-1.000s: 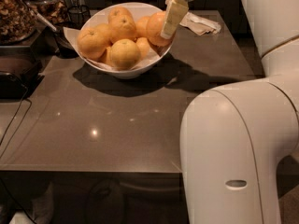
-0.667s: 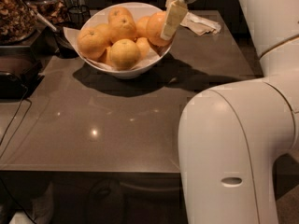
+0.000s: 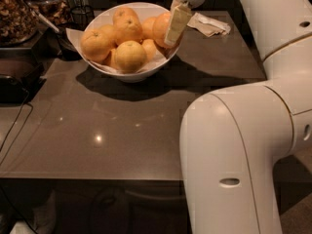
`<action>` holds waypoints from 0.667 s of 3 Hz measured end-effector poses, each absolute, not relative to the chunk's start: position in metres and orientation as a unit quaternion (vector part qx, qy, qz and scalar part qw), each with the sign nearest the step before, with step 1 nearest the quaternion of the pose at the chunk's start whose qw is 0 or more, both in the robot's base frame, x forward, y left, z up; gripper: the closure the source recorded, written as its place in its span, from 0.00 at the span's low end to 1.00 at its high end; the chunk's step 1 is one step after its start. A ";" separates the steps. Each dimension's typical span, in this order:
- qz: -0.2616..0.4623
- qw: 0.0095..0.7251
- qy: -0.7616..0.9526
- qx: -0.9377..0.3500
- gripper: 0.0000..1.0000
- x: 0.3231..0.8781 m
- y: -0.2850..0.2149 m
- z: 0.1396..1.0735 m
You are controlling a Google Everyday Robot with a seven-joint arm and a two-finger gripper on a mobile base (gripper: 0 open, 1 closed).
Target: Pick orange from white bowl
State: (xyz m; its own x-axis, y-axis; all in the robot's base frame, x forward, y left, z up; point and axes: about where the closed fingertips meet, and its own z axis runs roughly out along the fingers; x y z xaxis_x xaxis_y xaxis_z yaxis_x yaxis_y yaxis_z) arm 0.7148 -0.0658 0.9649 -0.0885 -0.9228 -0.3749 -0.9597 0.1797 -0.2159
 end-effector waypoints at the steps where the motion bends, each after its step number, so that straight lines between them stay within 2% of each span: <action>1: 0.049 0.215 0.739 -0.636 0.26 0.718 -0.064 0.959; 2: 0.054 0.214 0.741 -0.634 0.24 0.720 -0.065 0.953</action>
Offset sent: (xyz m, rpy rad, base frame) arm -0.0066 -0.0187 -0.0073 -0.0216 0.1245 0.0085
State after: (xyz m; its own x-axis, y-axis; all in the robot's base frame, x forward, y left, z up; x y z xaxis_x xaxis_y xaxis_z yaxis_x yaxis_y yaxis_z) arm 0.7202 -0.0654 0.9532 -0.1046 -0.9167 -0.3856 -0.9629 0.1903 -0.1912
